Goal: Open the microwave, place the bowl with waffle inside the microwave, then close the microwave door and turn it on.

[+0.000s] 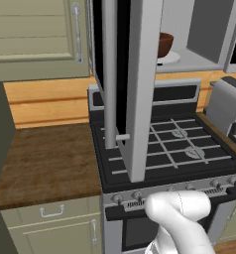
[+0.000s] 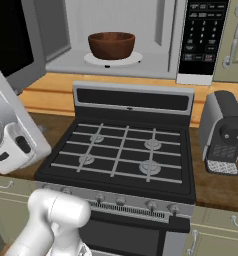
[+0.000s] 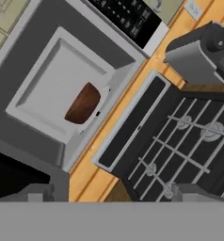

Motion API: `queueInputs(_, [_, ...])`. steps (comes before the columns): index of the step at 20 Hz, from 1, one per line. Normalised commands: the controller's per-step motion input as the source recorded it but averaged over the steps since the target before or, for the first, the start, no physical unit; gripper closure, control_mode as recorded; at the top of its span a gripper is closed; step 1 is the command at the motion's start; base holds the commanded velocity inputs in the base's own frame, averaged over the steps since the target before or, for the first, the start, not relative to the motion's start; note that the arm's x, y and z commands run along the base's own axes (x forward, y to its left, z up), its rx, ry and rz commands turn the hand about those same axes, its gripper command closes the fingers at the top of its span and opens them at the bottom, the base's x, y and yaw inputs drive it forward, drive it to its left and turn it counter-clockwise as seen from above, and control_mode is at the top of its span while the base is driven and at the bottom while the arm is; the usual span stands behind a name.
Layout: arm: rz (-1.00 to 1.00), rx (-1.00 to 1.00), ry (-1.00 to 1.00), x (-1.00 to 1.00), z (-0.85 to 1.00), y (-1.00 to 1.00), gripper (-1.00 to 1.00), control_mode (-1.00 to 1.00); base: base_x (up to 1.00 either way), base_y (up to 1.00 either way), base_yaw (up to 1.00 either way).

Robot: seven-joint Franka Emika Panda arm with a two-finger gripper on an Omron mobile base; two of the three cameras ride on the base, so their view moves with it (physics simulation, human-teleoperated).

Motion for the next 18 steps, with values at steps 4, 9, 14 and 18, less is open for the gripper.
queueInputs(4, [0.00,-0.05,-0.01,-0.14,0.34,0.17,-1.00,-1.00,0.00,0.00,0.00])
queueInputs(9, [0.04,-0.13,0.00,-0.46,0.17,0.17,-1.00,-1.00,0.00,0.00,0.00])
queueInputs(14, [0.07,-0.17,0.00,-0.55,0.14,0.09,-1.00,-1.00,0.00,0.00,0.00])
queueInputs(18, [0.04,-0.17,0.00,-0.38,0.06,0.53,-1.00,-1.00,0.00,0.00,0.00])
